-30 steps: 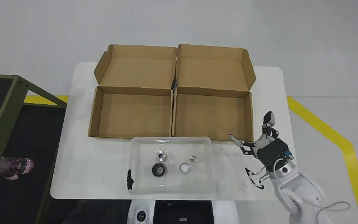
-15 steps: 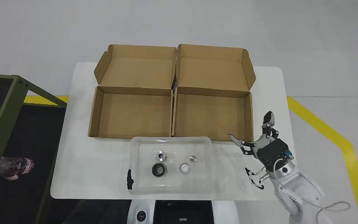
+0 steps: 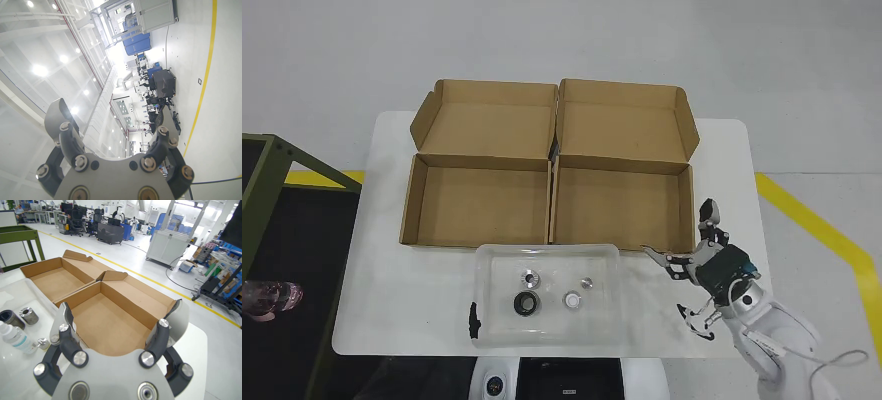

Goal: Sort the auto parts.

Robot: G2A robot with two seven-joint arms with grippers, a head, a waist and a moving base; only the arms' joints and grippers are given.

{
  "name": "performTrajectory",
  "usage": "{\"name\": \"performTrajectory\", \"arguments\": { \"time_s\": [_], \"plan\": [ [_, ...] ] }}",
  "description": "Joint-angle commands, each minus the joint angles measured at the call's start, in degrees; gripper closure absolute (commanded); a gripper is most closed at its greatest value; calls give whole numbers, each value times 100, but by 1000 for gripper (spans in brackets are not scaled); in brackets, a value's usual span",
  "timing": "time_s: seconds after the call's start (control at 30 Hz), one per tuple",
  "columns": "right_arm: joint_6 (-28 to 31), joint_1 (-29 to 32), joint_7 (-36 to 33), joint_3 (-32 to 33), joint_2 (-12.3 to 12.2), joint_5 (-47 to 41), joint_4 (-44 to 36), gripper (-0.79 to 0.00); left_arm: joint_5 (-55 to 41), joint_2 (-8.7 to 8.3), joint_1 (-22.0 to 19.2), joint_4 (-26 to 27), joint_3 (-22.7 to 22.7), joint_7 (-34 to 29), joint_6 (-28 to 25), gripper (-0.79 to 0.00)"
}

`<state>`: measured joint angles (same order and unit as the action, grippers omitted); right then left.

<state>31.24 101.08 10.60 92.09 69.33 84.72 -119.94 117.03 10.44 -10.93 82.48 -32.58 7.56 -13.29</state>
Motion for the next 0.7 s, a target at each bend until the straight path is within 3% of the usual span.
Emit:
{"name": "performTrajectory", "arguments": {
  "time_s": [0.0,0.23,0.67],
  "plan": [
    [347,-79,-220,2,-25,-89,-47,-785,0,0,0,0,0,0,0,-785],
    [1445,-476,-1032,-283,-105,-326,-145,-785,0,0,0,0,0,0,0,-785],
    [2344,-1142,-2054,-1151,-182,-557,-91,-785,0,0,0,0,0,0,0,-785]
  ]
}}
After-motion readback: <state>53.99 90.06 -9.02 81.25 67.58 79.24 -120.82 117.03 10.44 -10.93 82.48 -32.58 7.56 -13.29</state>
